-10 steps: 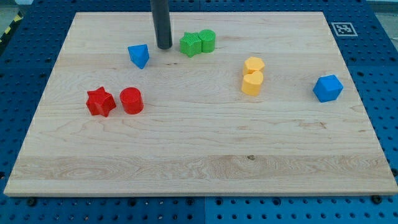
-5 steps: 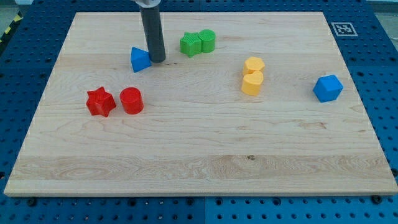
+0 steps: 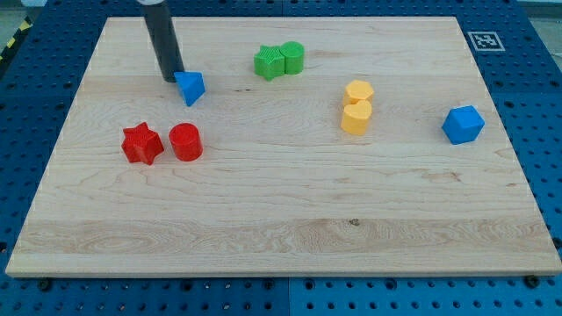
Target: Slide blue triangle below the yellow heart
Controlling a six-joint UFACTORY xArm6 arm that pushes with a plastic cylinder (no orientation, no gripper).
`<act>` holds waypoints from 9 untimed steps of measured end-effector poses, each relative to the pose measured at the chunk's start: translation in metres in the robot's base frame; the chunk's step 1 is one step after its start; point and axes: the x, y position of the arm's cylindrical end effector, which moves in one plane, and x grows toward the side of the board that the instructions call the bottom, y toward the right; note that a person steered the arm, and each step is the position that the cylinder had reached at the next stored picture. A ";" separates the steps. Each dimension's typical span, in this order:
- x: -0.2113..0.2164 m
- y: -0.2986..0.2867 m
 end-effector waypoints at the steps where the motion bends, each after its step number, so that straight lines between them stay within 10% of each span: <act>1: 0.040 0.042; 3: 0.088 0.151; 6: 0.088 0.073; 9: 0.147 0.239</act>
